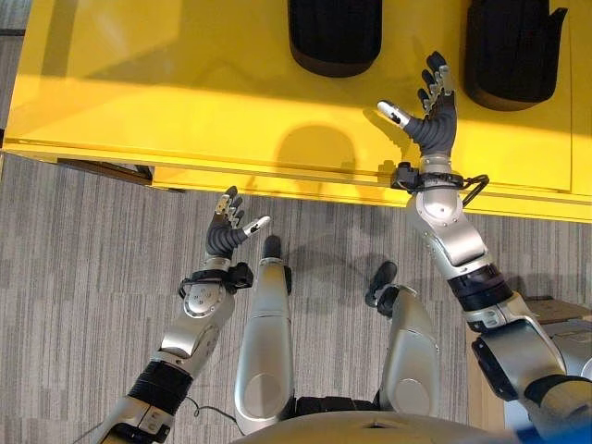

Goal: Move parts from the plastic box to the shelf.

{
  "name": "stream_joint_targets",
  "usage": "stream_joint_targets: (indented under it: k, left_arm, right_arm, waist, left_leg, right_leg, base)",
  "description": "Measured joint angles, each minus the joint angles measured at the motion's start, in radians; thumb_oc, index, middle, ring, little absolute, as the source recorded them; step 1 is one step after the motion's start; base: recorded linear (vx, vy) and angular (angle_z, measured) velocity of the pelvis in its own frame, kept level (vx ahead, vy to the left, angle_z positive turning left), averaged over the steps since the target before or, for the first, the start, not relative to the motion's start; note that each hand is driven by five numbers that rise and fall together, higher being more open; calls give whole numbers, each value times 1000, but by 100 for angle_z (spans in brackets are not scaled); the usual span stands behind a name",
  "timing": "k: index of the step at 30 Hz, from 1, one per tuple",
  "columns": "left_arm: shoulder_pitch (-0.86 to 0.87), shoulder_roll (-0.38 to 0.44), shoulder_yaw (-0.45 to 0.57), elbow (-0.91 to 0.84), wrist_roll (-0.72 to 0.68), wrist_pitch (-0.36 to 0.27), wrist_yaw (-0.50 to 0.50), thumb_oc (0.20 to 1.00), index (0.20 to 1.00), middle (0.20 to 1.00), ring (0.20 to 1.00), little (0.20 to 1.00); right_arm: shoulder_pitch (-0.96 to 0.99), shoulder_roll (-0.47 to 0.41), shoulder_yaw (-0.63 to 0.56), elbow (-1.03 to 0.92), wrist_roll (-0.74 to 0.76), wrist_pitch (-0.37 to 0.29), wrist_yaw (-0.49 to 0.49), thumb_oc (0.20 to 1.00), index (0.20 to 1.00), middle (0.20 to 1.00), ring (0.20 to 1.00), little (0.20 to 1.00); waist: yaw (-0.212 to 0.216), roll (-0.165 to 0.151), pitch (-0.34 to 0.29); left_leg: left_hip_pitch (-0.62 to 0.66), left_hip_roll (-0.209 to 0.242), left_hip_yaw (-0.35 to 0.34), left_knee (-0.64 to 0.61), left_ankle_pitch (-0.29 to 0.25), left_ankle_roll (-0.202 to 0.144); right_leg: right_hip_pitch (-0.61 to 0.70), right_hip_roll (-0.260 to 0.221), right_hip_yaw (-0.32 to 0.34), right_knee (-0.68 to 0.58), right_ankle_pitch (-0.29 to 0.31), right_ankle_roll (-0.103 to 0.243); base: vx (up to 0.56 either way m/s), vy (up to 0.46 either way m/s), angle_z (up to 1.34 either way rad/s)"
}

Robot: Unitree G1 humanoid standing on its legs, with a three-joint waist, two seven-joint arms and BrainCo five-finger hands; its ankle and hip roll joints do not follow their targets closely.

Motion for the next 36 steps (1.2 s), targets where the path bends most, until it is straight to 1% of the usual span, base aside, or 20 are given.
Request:
stream_joint_targets:
  k: [5, 7, 8, 9, 11, 13, 15, 17, 18, 20, 21, 23, 26, 27, 29, 30, 31, 33, 34, 36]
  left_arm:
    - [7, 10, 59, -53, 82, 1, 22, 1000, 1000, 1000, 1000, 1000]
    - [27, 27, 73, -108, 118, 19, 39, 1000, 1000, 1000, 1000, 1000]
    - [58, 48, 79, -121, 173, 19, 48, 1000, 1000, 1000, 1000, 1000]
    - [66, 53, 82, -127, 193, 23, 55, 1000, 1000, 1000, 1000, 1000]
    - [100, 74, 99, -178, 255, 20, 79, 1000, 1000, 1000, 1000, 1000]
    - [121, 90, 133, -252, 294, -1, 115, 1000, 1000, 1000, 1000, 1000]
    - [121, 101, 153, -273, 322, -12, 137, 1000, 1000, 1000, 1000, 1000]
    - [111, 138, 180, -351, 385, -47, 167, 1000, 1000, 1000, 1000, 1000]
    - [92, 173, 216, -426, 428, -93, 192, 1000, 1000, 1000, 1000, 1000]
    - [64, 206, 240, -479, 472, -115, 221, 1000, 1000, 1000, 1000, 1000]
    - [50, 238, 260, -516, 529, -127, 250, 1000, 1000, 1000, 1000, 1000]
    - [38, 246, 269, -532, 585, -140, 286, 1000, 1000, 1000, 1000, 1000]
    - [30, 294, 278, -537, 694, -132, 335, 1000, 1000, 1000, 1000, 1000]
    - [11, 354, 288, -536, 801, -116, 370, 1000, 1000, 1000, 1000, 1000]
    - [-46, 408, 286, -536, 866, -96, 379, 1000, 1000, 1000, 1000, 1000]
    - [-69, 415, 287, -536, 894, -91, 383, 1000, 1000, 1000, 1000, 1000]
    - [-126, 440, 277, -533, 941, -75, 380, 1000, 1000, 1000, 1000, 1000]
    - [-162, 449, 273, -532, 965, -70, 380, 1000, 1000, 1000, 1000, 1000]
    - [-252, 481, 245, -518, 1017, -45, 363, 1000, 1000, 1000, 1000, 1000]
    - [-319, 531, 236, -504, 1051, -40, 356, 1000, 1000, 1000, 1000, 1000]
  right_arm:
    - [93, -2, 0, -75, 8, -27, 40, 1000, 1000, 1000, 1000, 1000]
    - [171, -6, 4, -161, 31, -55, 77, 1000, 1000, 1000, 1000, 1000]
    - [239, -8, 10, -205, 42, -78, 106, 1000, 1000, 1000, 1000, 1000]
    - [252, -13, 10, -212, 56, -81, 117, 1000, 1000, 1000, 1000, 1000]
    - [309, -52, 13, -244, 99, -96, 154, 1000, 1000, 1000, 1000, 1000]
    - [351, -87, 23, -265, 147, -105, 197, 1000, 1000, 1000, 1000, 1000]
    - [372, -93, 30, -268, 176, -110, 219, 1000, 1000, 1000, 1000, 1000]
    - [406, -121, 46, -297, 210, -122, 252, 1000, 1000, 1000, 1000, 1000]
    - [437, -139, 49, -319, 225, -126, 279, 1000, 1000, 1000, 1000, 1000]
    - [466, -162, 55, -330, 228, -126, 292, 1000, 1000, 1000, 1000, 1000]
    - [481, -185, 59, -339, 228, -129, 306, 1000, 1000, 1000, 1000, 1000]
    - [497, -199, 63, -337, 236, -130, 320, 1000, 1000, 1000, 1000, 1000]
    - [506, -199, 69, -336, 246, -132, 326, 1000, 1000, 1000, 1000, 1000]
    - [510, -199, 69, -336, 264, -133, 342, 1000, 1000, 1000, 1000, 1000]
    - [512, -200, 69, -331, 265, -133, 357, 1000, 1000, 1000, 1000, 1000]
    - [513, -201, 69, -330, 265, -133, 360, 1000, 1000, 1000, 1000, 1000]
    - [518, -203, 63, -329, 266, -133, 366, 1000, 1000, 1000, 1000, 1000]
    - [520, -208, 61, -330, 265, -135, 371, 1000, 1000, 1000, 1000, 1000]
    - [543, -209, 42, -324, 265, -134, 380, 1000, 1000, 1000, 1000, 1000]
    - [555, -211, 34, -325, 265, -134, 382, 1000, 1000, 1000, 1000, 1000]
  waist:
    - [-4, 2, 2]
    - [-5, 2, 2]
    - [-10, 1, 4]
    - [-9, 1, 7]
    - [-6, 0, 7]
    - [-3, 0, 8]
    - [-4, 0, 8]
    - [-2, -2, 9]
    - [-3, -2, 9]
    - [-5, -2, 9]
    - [-6, -2, 9]
    - [-7, -2, 9]
    - [-6, -2, 9]
    - [-6, -2, 9]
    - [-5, -2, 9]
    - [-11, -2, 9]
    - [-22, -2, 9]
    - [-30, -2, 8]
    - [-45, -2, 8]
    - [-61, -4, 7]
  left_leg:
    - [10, 0, 0, -6, 0, 0]
    - [12, 1, 1, -8, 0, 0]
    - [18, 1, 3, -13, 0, 0]
    - [24, 1, 4, -14, 0, 0]
    - [27, 0, 3, -16, 0, -1]
    - [35, 1, 2, -16, 0, -1]
    - [47, 2, 0, -19, 1, -1]
    - [57, 2, 2, -26, 2, -2]
    - [70, 2, 4, -30, 3, -1]
    - [77, 2, 5, -32, 3, -1]
    - [79, 2, 7, -34, 3, -2]
    - [86, 2, 9, -38, 3, -2]
    - [96, 2, 13, -46, 3, -3]
    - [99, 2, 14, -52, 5, -7]
    - [108, 1, 16, -53, 9, -15]
    - [114, 1, 17, -53, 9, -15]
    - [128, 1, 18, -53, 8, -15]
    - [134, 2, 19, -52, 2, -8]
    - [133, 2, 20, -48, 2, -9]
    - [132, 4, 20, -46, 1, -11]
  right_leg:
    - [6, 0, 1, 0, -1, 0]
    - [7, 0, 1, 1, -3, 1]
    - [11, -1, 2, 1, -3, 0]
    - [15, -1, 3, 2, -4, 1]
    - [17, -2, 2, 6, -9, 1]
    - [22, -2, 2, 12, -14, 1]
    - [33, -3, 2, 12, -15, 2]
    - [41, -5, 2, 11, -16, 3]
    - [52, -6, 1, 10, -17, 4]
    - [58, -7, 2, 10, -19, 7]
    - [59, -7, 1, 11, -19, 7]
    - [64, -8, 2, 8, -20, 6]
    - [71, -9, 2, 6, -22, 6]
    - [71, -10, 1, 5, -22, 6]
    - [79, -11, 1, 6, -22, 7]
    - [84, -11, 1, 3, -21, 8]
    - [100, -11, 1, 0, -21, 9]
    - [105, -11, 4, -1, -22, 10]
    - [103, -11, 6, 4, -23, 10]
    - [103, -8, 8, -1, -21, 10]
  base:
    - [0, 0, 0]
    - [0, 0, 0]
    - [0, 0, 0]
    - [0, 0, 0]
    - [0, 0, 0]
    - [0, 0, 0]
    - [0, 0, 0]
    - [0, 0, 0]
    - [3, -30, 2]
    - [1, -15, 1]
    - [0, 0, 0]
    - [0, 0, 0]
    - [0, 0, 0]
    - [0, 0, 0]
    - [0, 0, 0]
    - [0, 0, 0]
    - [0, 0, 0]
    - [0, 0, 0]
    - [0, 0, 0]
    - [-6, 1, -5]
